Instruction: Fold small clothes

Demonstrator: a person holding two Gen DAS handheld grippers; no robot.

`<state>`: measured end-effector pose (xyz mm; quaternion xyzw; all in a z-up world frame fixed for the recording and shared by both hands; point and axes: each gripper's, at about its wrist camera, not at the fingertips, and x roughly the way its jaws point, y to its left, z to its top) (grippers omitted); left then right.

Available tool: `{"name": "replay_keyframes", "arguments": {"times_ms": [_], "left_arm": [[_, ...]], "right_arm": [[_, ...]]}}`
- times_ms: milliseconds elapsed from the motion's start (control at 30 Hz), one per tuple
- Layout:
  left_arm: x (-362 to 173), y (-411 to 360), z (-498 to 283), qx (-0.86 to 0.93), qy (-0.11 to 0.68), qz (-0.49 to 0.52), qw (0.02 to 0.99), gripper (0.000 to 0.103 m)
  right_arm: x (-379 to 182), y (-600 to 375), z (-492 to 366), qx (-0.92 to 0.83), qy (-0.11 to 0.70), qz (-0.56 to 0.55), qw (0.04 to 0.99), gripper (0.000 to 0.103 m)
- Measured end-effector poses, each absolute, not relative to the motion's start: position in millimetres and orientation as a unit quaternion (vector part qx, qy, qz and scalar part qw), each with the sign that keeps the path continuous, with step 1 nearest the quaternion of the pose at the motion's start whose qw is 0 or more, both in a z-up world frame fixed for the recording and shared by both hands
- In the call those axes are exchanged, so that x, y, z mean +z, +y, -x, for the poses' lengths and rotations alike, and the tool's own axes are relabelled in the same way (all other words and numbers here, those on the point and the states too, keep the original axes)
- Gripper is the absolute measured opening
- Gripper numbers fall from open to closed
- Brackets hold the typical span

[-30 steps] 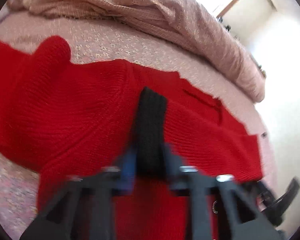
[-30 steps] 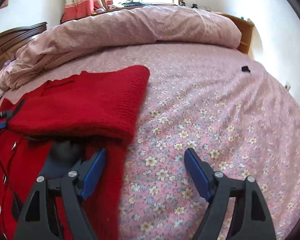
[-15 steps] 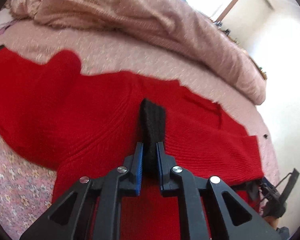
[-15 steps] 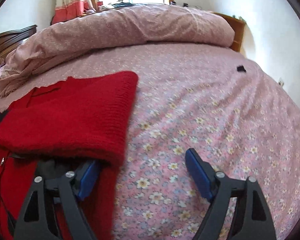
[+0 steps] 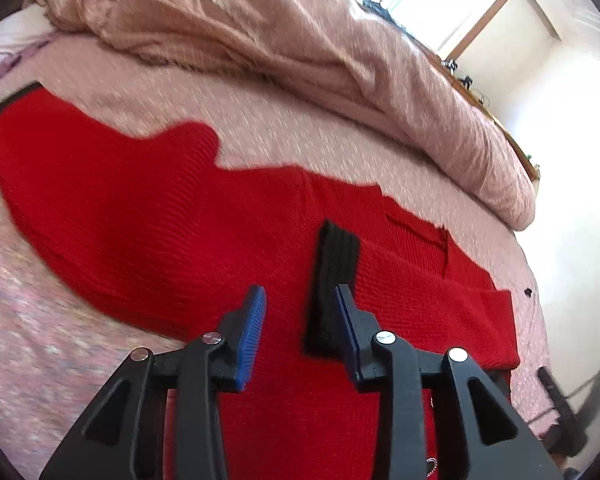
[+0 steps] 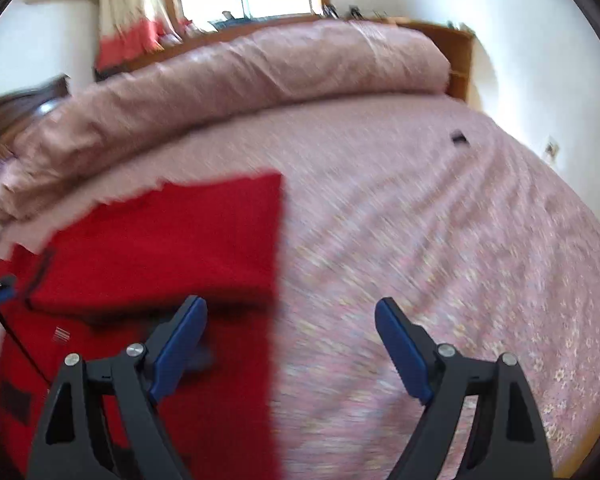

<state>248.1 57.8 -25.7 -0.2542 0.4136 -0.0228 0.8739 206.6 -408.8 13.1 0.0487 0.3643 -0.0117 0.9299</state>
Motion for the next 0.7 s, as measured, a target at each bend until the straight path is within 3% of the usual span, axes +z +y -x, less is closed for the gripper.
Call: {"name": "replay_keyframes", "arguments": {"times_ms": [200, 333, 433, 700], "left_arm": [[-5.9, 100.3, -225.1, 0.051, 0.37, 0.217, 0.902, 0.028], [-7.2, 163.3, -203.3, 0.097, 0.371, 0.275, 0.882, 0.028], [-12.0, 222.4, -187.4, 0.129, 0.373, 0.346, 0.851, 0.029], [-49.6, 343.0, -112.7, 0.27, 0.336, 0.415, 0.801, 0.032]], "right_arm": [[66.4, -290.0, -215.3, 0.119, 0.3, -0.007, 0.946, 0.089], [78.9, -167.5, -232.7, 0.208, 0.282, 0.074, 0.934, 0.089], [79.0, -81.2, -232.0, 0.274, 0.266, 0.128, 0.915, 0.089], [41.5, 150.0, -221.2, 0.381, 0.265, 0.231, 0.855, 0.088]]}}
